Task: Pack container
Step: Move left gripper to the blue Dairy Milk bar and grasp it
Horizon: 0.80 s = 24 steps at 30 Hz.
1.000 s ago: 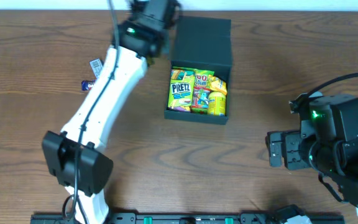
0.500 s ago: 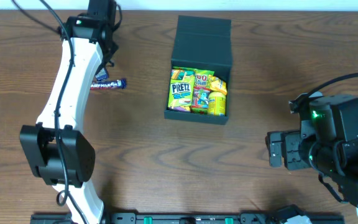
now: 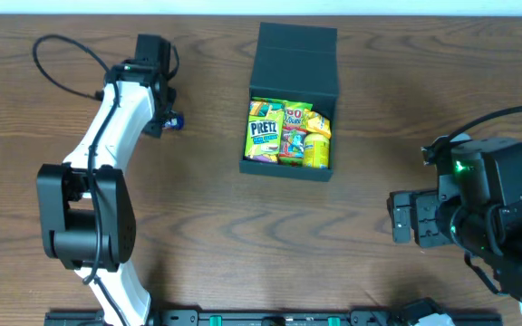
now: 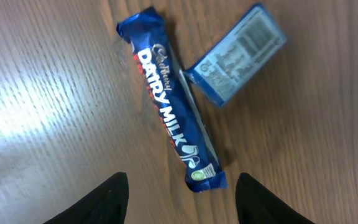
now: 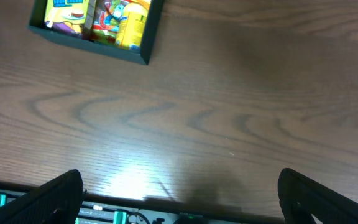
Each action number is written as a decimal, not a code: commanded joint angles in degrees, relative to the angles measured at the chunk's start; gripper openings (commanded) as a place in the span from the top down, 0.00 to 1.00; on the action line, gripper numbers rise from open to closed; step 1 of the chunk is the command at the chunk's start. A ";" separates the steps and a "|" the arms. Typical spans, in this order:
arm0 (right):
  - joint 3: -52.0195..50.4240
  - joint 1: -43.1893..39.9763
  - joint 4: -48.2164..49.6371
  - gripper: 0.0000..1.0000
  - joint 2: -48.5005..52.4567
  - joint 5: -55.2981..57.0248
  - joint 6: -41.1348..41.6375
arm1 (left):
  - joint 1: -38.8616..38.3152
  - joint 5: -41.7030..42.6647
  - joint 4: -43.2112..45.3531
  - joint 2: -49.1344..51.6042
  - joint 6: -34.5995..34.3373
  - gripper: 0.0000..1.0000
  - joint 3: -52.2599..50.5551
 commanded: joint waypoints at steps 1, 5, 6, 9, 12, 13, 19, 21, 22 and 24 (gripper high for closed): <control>0.50 -0.52 -0.07 0.01 -0.15 -0.02 -0.83 | 0.28 0.11 2.19 0.83 -5.53 0.44 -3.13; 0.50 -0.50 -0.07 0.01 -0.15 -0.04 -0.83 | 0.28 0.24 6.91 0.83 -7.37 0.44 -7.10; 0.50 -0.50 -0.07 0.01 -0.15 -0.04 -0.83 | 0.28 0.24 7.85 0.83 -7.37 0.45 -7.85; 0.50 -0.50 -0.07 0.01 -0.15 -0.04 -0.83 | 0.31 0.22 10.97 0.83 -7.34 0.47 -10.12; 0.50 -0.50 -0.07 0.01 -0.15 -0.04 -0.83 | 0.31 0.22 14.19 0.83 -7.30 0.49 -11.98; 0.50 -0.50 -0.07 0.01 -0.15 -0.04 -0.83 | 0.31 0.22 15.06 0.90 -7.19 0.49 -12.48; 0.50 -0.50 -0.07 0.01 -0.15 -0.02 -0.83 | 0.55 1.38 16.96 3.41 -7.19 0.51 -12.72; 0.50 -0.50 -0.07 0.01 -0.15 -0.04 -0.83 | 0.79 1.77 17.97 4.15 -7.19 0.51 -12.72; 0.50 -0.50 -0.07 0.01 -0.15 -0.02 -0.83 | 0.87 1.77 18.29 4.24 -7.17 0.51 -12.72; 0.50 -0.52 -0.07 0.01 -0.15 -0.02 -0.83 | 1.09 1.77 18.93 4.33 -7.13 0.52 -12.72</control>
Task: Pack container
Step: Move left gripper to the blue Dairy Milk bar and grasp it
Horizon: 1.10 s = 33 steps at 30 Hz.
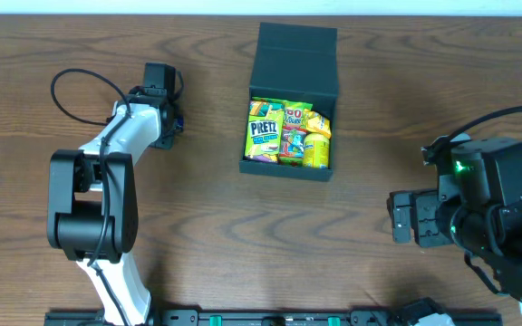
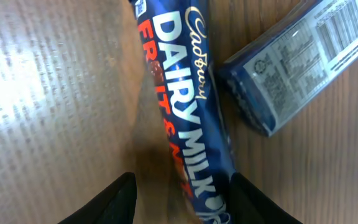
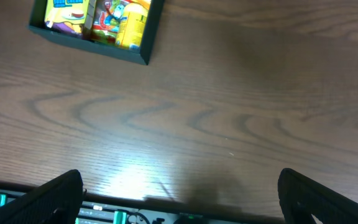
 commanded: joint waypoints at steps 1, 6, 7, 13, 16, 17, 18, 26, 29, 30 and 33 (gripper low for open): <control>0.50 -0.50 -0.07 0.01 -0.15 -0.04 -0.81 | 0.76 0.44 0.33 1.31 0.07 0.52 -0.50; 0.50 -0.50 -0.07 0.01 -0.15 -0.04 -0.81 | 1.46 0.44 1.27 1.42 1.79 0.54 -0.50; 0.50 -0.52 -0.07 0.01 -0.15 -0.02 -0.81 | 1.66 0.44 1.51 1.42 2.25 0.55 -0.50; 0.50 -0.52 -0.07 0.01 -0.15 -0.02 -0.81 | 2.14 0.46 1.88 2.10 3.26 0.55 -0.50; 0.50 -0.50 -0.07 0.01 -0.15 -0.02 -0.81 | 2.25 0.46 1.84 2.36 3.26 0.55 -0.50; 0.50 -0.52 -0.07 0.01 -0.15 -0.04 -0.81 | 2.25 0.44 1.86 2.36 3.28 0.55 -0.50; 0.50 -0.50 -0.07 0.01 -0.15 -0.04 -0.81 | 2.34 0.42 1.95 2.36 3.28 0.58 -0.50; 0.50 -0.52 -0.07 0.01 -0.15 -0.04 -0.81 | 2.51 1.31 1.88 2.36 6.16 0.75 -0.50; 0.50 -0.50 -0.07 0.01 -0.15 -0.04 -0.81 | 2.51 3.61 1.68 2.34 8.63 0.80 -0.48; 0.50 -0.50 -0.07 0.01 -0.15 -0.04 -0.81 | 2.51 4.17 1.40 2.34 9.09 0.82 -0.48; 0.50 -0.50 -0.07 0.01 -0.15 -0.02 -0.81 | 2.75 6.56 -1.33 1.99 9.27 0.91 -0.39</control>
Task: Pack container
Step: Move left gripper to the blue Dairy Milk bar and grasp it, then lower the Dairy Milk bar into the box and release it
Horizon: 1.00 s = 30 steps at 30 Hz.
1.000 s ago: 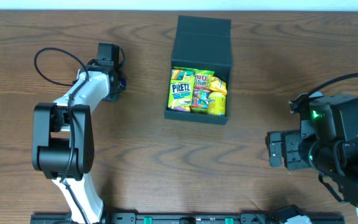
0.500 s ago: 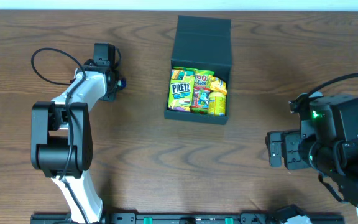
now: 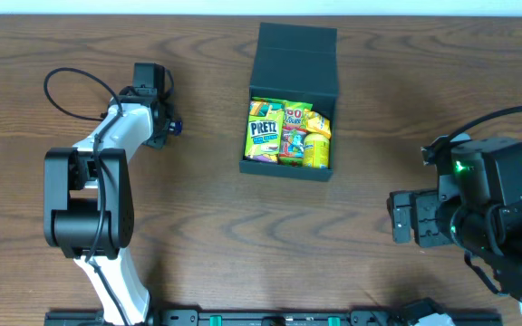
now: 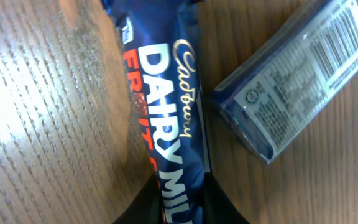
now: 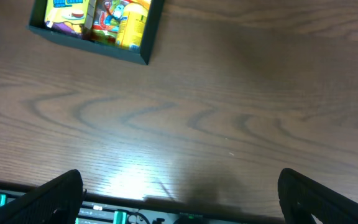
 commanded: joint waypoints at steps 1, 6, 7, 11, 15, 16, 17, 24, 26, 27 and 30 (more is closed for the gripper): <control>0.50 -0.50 -0.07 0.01 -0.15 -0.02 -0.83 | 0.33 3.98 -3.26 0.52 1.75 0.93 -0.48; 0.50 -0.50 -0.07 0.01 -0.15 -0.02 -0.83 | 0.70 4.92 -6.27 -2.82 2.10 0.94 -0.46; 0.50 -0.52 -0.07 0.01 -0.15 -0.02 -0.83 | 0.68 4.87 -6.43 -4.26 3.58 0.94 -0.46; 0.50 -0.50 -0.07 0.01 -0.15 -0.02 -0.83 | 0.68 4.55 -6.36 -10.16 9.51 0.94 -0.46; 0.50 -0.50 -0.07 0.01 -0.15 -0.02 -0.83 | 0.35 2.23 -6.38 -15.61 14.53 0.94 -0.46; 0.50 -0.50 -0.07 0.01 -0.15 -0.02 -0.83 | 0.17 1.64 -6.36 -16.85 15.82 0.94 -0.46; 0.50 -0.50 -0.07 0.01 -0.15 -0.02 -0.83 | 0.00 1.29 -6.16 -18.01 17.16 0.94 -0.46; 0.50 -0.50 -0.07 0.01 -0.15 -0.02 -0.83 | -5.01 0.11 -1.73 -22.64 30.12 0.94 -0.37; 0.50 -0.50 -0.07 0.01 -0.15 -0.02 -0.83 | -7.58 0.09 -0.48 -22.62 33.66 0.94 -0.17; 0.50 -0.52 -0.07 0.01 -0.15 -0.02 -0.83 | -8.92 -0.02 0.22 -22.62 35.32 0.94 -0.15; 0.50 -0.50 -0.07 0.01 -0.15 -0.04 -0.83 | -13.22 -1.38 2.12 -22.62 40.87 0.94 -0.02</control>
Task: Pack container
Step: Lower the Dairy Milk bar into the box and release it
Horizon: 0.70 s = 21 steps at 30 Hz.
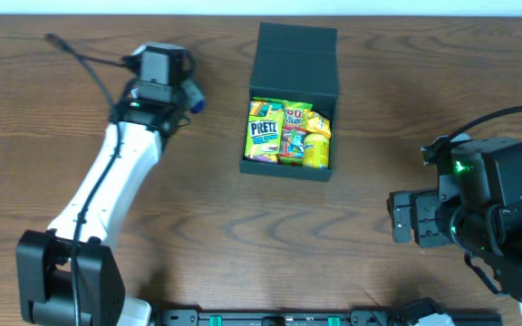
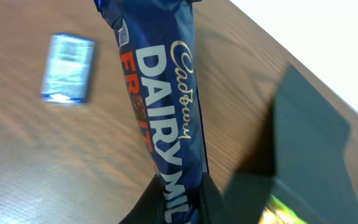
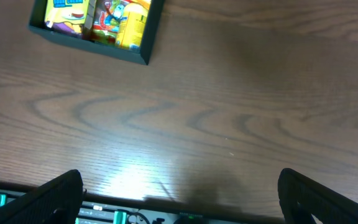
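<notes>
My left gripper (image 2: 180,202) is shut on a blue Cadbury Dairy Milk bar (image 2: 160,99), held lifted above the table. In the overhead view the gripper (image 1: 159,74) is left of the dark box (image 1: 290,167), with the bar's blue end (image 1: 192,94) poking out beside it. The box holds several snack packs (image 1: 286,134), and its lid (image 1: 297,54) stands open at the far side. A small blue packet (image 2: 68,76) lies on the wood below. My right gripper (image 3: 182,193) is open and empty near the front right.
The box's dark lid (image 2: 309,143) fills the right of the left wrist view. The right arm's bulky body (image 1: 483,217) sits at the right front. A rail with green clips (image 1: 270,317) runs along the front edge. The table's far edge (image 2: 328,62) meets a white surface.
My left gripper, then shut on the bar down on the table beside the small packet, has risen and moved right toward the box with the bar. The packet stayed on the table.
My left gripper was open above the bar and the small packet. It then stood lower with its fingers astride the bar, then shut on it. Now the bar is lifted near the box. The right arm has not moved.
</notes>
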Each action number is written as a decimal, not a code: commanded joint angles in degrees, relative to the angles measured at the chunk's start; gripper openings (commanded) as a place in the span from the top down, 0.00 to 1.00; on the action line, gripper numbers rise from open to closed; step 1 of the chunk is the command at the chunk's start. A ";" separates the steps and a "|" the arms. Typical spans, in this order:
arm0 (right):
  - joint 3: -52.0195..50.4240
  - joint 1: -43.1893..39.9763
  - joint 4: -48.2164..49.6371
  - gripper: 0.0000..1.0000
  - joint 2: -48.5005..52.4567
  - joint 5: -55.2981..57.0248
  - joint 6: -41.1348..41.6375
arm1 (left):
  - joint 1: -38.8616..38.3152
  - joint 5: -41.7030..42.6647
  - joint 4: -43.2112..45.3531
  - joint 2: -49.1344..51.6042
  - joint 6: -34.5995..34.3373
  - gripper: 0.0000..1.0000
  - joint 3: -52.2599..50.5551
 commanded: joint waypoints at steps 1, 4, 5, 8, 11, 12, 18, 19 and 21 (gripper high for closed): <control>0.50 -0.50 -0.07 0.01 -0.13 -0.02 -0.81 | -3.45 -2.12 1.18 -0.85 9.33 0.94 0.57; 0.50 -0.50 -0.07 0.01 -0.13 -0.02 -0.81 | -6.51 -2.16 1.97 -0.85 13.57 0.94 1.11; 0.50 -0.52 -0.07 0.01 -0.13 -0.02 -0.81 | -7.50 -2.16 2.16 -0.85 15.04 0.94 1.27; 0.50 -0.50 -0.07 0.01 -0.13 0.00 -0.81 | -10.29 -2.05 2.82 -0.85 19.43 0.95 1.40; 0.50 -0.52 -0.07 0.01 -0.13 0.00 -0.81 | -13.79 -1.97 2.91 -0.35 24.24 0.95 2.23; 0.50 -0.50 -0.07 0.01 -0.13 0.00 -0.81 | -14.93 -1.95 2.86 0.22 25.49 0.94 2.86; 0.50 -0.50 -0.07 0.01 -0.13 -0.02 -0.81 | -18.29 -0.04 0.46 4.48 30.12 0.94 7.96; 0.50 -0.52 -0.07 0.01 -0.13 -0.02 -0.81 | -18.60 0.85 -0.48 5.40 30.99 0.94 9.09; 0.50 -0.50 -0.07 0.00 -0.13 -0.02 -0.81 | -19.26 2.23 -2.60 7.50 32.48 0.94 11.50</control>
